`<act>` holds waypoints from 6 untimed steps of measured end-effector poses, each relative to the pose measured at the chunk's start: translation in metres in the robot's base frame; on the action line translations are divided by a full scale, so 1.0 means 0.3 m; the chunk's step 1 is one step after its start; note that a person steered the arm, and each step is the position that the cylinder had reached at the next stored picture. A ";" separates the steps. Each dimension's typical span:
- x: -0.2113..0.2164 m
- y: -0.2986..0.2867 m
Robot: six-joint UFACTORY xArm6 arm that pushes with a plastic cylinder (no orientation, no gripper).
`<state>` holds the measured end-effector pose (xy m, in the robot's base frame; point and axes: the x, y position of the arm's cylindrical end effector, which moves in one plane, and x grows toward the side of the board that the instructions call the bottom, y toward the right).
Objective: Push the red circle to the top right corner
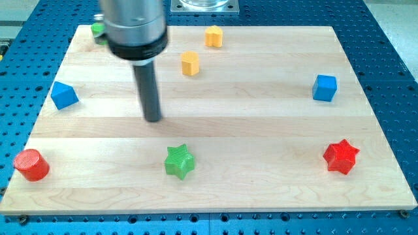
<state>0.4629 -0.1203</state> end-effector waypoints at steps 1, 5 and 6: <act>0.045 -0.210; 0.414 -0.570; 0.327 -0.422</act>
<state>0.5611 -0.2468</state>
